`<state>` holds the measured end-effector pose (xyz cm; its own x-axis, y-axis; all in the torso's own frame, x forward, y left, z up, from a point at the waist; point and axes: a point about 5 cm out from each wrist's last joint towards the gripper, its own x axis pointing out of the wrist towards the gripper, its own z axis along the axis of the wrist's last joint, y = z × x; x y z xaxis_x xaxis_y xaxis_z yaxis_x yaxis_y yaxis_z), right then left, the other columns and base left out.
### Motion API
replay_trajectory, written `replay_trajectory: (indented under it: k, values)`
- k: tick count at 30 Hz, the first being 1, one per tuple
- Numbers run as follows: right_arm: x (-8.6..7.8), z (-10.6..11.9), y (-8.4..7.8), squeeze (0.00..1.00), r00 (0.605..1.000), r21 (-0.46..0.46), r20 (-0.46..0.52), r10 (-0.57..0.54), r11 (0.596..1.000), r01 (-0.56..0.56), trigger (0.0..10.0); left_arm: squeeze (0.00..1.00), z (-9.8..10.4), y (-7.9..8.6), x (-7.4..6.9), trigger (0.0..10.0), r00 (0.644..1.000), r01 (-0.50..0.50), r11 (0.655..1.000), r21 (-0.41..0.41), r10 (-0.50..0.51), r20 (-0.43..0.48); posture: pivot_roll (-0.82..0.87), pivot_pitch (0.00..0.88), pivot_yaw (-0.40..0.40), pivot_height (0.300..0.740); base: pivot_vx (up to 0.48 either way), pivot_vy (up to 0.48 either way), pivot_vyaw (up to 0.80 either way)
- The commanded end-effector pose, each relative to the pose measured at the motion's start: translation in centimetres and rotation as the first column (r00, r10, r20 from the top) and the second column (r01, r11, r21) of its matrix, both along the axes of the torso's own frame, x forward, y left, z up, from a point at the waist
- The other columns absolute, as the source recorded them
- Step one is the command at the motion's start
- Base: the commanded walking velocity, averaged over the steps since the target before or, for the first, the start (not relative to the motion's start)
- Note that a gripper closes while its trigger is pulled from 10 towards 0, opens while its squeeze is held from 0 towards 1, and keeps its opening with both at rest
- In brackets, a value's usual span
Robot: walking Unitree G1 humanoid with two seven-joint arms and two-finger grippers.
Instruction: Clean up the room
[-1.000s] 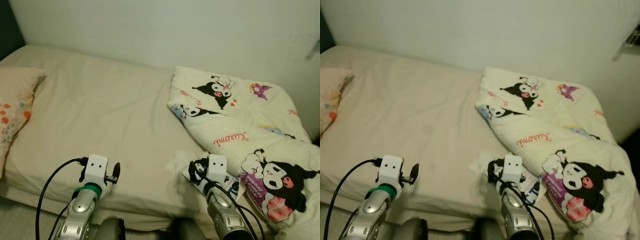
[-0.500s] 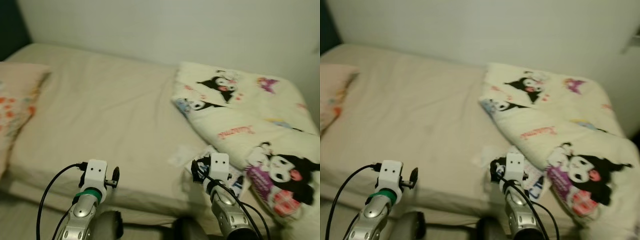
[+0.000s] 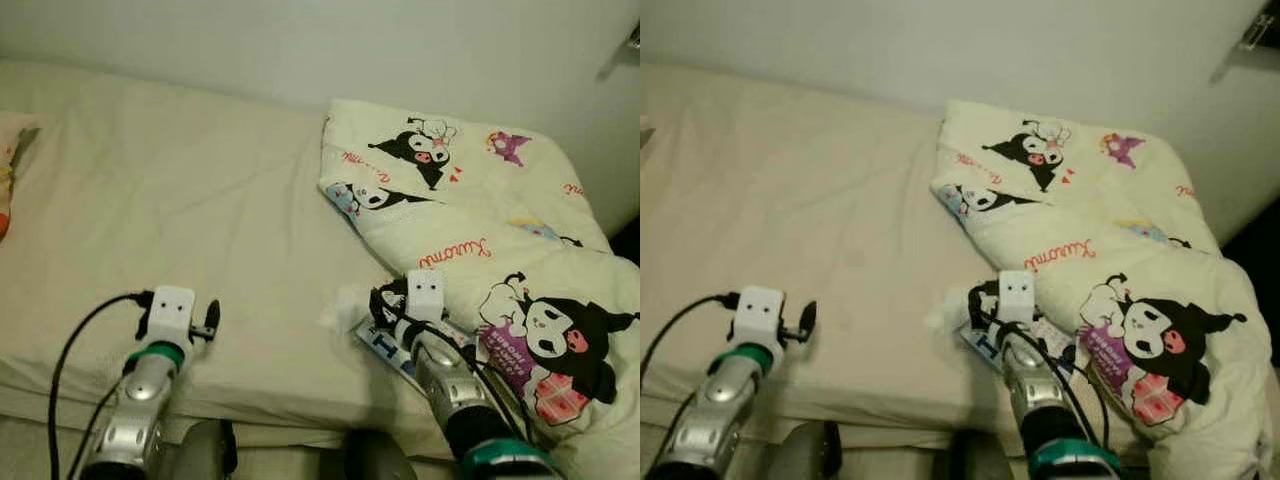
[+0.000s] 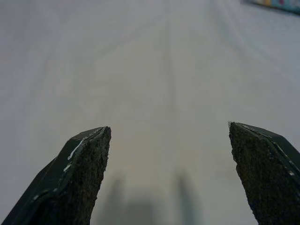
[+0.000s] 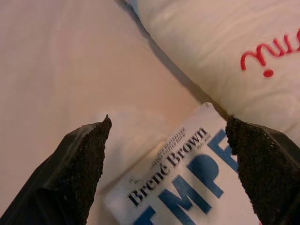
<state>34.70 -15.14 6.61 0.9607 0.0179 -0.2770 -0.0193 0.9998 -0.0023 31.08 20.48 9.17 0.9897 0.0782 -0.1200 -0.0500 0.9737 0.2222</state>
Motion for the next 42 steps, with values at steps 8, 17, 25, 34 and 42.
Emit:
replay_trajectory:
  k: [8,17,25,34,42]
  values:
    - [0.1,-0.9,-1.2,1.0,0.996,-0.029,-0.093,-0.012,1.0,0.009,10.0,0.0,4.7,0.5,1.9,10.0,0.996,0.077,0.995,0.058,-0.08,0.048,0.18,0.132,-0.082,0.617,0.0,0.0,0.0]
    - [0.6,-0.6,0.4,1.0,0.993,0.082,-0.112,0.036,0.996,-0.027,10.0,0.0,8.7,1.2,1.8,10.0,0.988,0.126,0.984,0.128,-0.135,0.071,0.28,0.261,-0.103,0.617,0.0,0.0,0.0]
    - [1.0,-0.1,3.1,1.0,0.991,0.107,-0.098,0.096,0.991,-0.086,10.0,0.0,10.2,3.0,0.0,10.0,0.991,0.104,0.981,0.165,-0.117,0.069,0.37,0.295,-0.11,0.617,0.0,0.0,0.0]
    - [0.9,0.1,4.5,1.0,0.991,0.013,-0.061,0.117,0.993,-0.117,10.0,0.0,10.5,2.4,-1.6,10.0,0.982,0.171,0.97,0.172,-0.181,0.046,0.43,0.308,-0.074,0.617,0.0,0.0,0.0]
    - [1.4,0.7,2.4,1.0,1.0,-0.142,-0.014,0.0,0.99,-0.002,10.0,0.0,11.2,2.7,-2.9,10.0,0.983,0.175,0.969,0.172,-0.182,0.024,0.46,0.317,-0.051,0.617,0.0,0.0,0.0]
